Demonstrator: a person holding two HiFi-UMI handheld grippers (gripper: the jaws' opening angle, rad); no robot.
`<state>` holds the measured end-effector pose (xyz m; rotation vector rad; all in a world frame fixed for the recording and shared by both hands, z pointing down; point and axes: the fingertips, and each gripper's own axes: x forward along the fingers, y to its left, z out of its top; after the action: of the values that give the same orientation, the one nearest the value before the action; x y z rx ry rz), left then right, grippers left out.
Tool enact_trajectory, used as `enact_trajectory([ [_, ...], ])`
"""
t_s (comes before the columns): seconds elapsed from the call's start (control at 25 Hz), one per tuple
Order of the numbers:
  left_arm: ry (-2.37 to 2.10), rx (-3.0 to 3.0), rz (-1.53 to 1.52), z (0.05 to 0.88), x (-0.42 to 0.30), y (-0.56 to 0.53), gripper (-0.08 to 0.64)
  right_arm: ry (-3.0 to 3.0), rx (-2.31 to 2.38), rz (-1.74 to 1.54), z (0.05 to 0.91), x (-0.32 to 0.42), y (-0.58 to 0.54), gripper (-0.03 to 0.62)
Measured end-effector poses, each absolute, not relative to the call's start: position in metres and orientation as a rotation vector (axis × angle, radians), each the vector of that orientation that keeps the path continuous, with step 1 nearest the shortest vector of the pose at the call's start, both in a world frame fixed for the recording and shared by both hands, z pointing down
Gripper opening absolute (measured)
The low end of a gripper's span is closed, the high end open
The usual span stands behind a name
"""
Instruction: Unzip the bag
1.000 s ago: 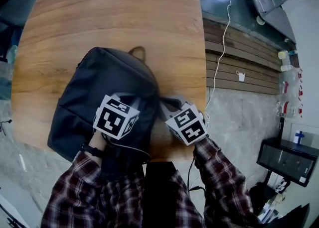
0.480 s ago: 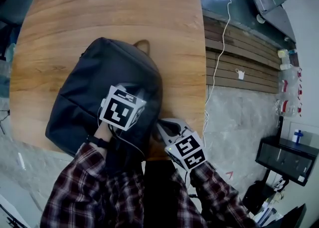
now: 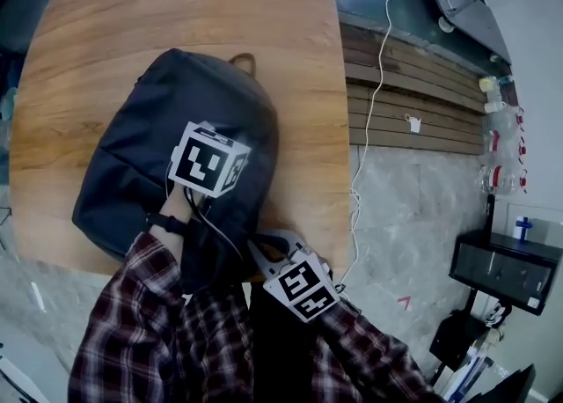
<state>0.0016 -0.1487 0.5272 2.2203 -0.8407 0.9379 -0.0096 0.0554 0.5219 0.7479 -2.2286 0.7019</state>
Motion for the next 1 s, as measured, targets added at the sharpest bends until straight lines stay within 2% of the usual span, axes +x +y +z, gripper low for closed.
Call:
enact_trajectory([
  [0.12,-0.86,2.238,0.924,0.525,0.001,-0.15,0.008,-2.224,0.779,0.682,0.521,-0.003,0.053,0.02],
  [0.28,-0.897,2.269,0.876,0.516,-0.006,-0.144,0.008,-2.265,0.871,0.865,0.511,0.022,0.051,0.02],
  [0.48,-0.969,2.314,0.65,0.461,-0.023,-0.116,0.008,-2.351,1.02,0.922,0.465,0.048,0.017,0.02],
  [0.8,-1.173,2.323,-0.038,0.306,-0.063,-0.076,0.008,-2.626,1.071,0.591,0.334,0.007,-0.056,0.018],
  [1.0,-1.273,2.302,-0.212,0.249,-0.092,-0.04,0.008,-2.701,1.028,0.447,0.281,-0.021,-0.045,0.018],
])
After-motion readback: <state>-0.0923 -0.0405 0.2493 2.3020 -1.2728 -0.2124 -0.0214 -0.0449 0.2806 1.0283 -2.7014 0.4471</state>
